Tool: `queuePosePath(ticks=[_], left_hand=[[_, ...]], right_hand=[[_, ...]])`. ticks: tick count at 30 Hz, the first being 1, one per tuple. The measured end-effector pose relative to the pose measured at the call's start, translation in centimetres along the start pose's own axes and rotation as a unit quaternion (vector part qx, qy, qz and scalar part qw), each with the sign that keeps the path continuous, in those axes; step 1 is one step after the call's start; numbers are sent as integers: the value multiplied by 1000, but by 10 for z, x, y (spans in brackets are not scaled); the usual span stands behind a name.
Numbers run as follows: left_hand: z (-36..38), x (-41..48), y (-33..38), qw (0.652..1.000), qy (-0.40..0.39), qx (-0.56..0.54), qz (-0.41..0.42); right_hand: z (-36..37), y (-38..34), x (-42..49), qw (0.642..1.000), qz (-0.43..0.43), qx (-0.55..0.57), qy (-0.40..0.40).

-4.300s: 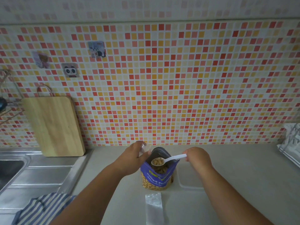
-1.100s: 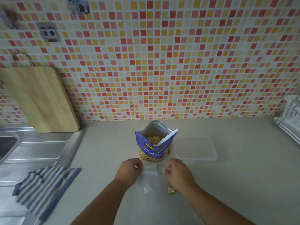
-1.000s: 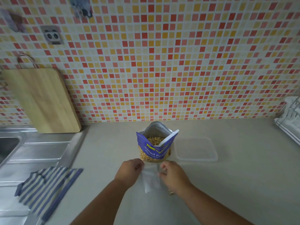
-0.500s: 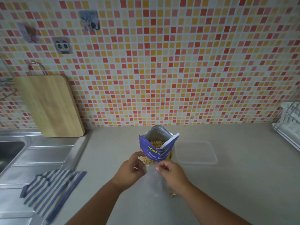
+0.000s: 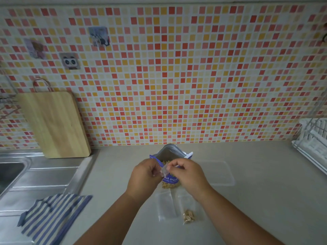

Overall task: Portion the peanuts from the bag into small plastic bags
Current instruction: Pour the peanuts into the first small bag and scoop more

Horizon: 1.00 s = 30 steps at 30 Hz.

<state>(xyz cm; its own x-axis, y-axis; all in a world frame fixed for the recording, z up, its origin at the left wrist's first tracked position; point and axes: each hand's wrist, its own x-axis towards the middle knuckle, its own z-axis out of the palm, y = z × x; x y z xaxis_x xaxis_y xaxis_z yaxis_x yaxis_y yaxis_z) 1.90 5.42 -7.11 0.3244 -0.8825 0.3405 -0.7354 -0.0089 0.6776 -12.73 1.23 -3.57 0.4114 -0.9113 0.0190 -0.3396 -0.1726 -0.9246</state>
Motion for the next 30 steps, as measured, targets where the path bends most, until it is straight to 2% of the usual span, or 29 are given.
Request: queuePosePath(ticks=[3, 5, 10, 15, 17, 18, 19, 21, 22, 23, 26, 30], left_hand=[[-4, 1, 11, 990, 22, 96, 99], [-8, 5, 17, 986, 17, 116, 114], [-22, 14, 33, 992, -96, 53, 66], [-26, 23, 34, 992, -105, 35, 54], [-27, 26, 27, 994, -106, 14, 33], [-29, 28, 25, 994, -110, 9, 21], [-29, 29, 24, 993, -116, 9, 11], [-29, 31, 21, 991, -135, 27, 0], [-28, 31, 20, 989, -143, 42, -2], [-27, 32, 18, 987, -149, 58, -4], [-22, 36, 15, 985, -154, 83, -13], [-18, 40, 15, 980, -167, 107, -28]], right_hand=[[-4, -13, 4, 996, 29, -72, -37], [-8, -20, 7, 994, 27, -99, -47], [-14, -33, 15, 986, -10, -155, -53], [-19, -37, 21, 986, -30, -147, -77], [-24, -38, 27, 990, -28, -129, -52], [-26, -36, 34, 987, -32, -158, -28], [-27, -33, 41, 972, -41, -231, -17], [-25, -27, 53, 904, -40, -423, -40], [-22, -24, 57, 872, -24, -486, -57], [-18, -21, 60, 851, 4, -520, -74], [-9, -17, 68, 848, 72, -519, -82], [-9, -22, 72, 802, 61, -584, -107]])
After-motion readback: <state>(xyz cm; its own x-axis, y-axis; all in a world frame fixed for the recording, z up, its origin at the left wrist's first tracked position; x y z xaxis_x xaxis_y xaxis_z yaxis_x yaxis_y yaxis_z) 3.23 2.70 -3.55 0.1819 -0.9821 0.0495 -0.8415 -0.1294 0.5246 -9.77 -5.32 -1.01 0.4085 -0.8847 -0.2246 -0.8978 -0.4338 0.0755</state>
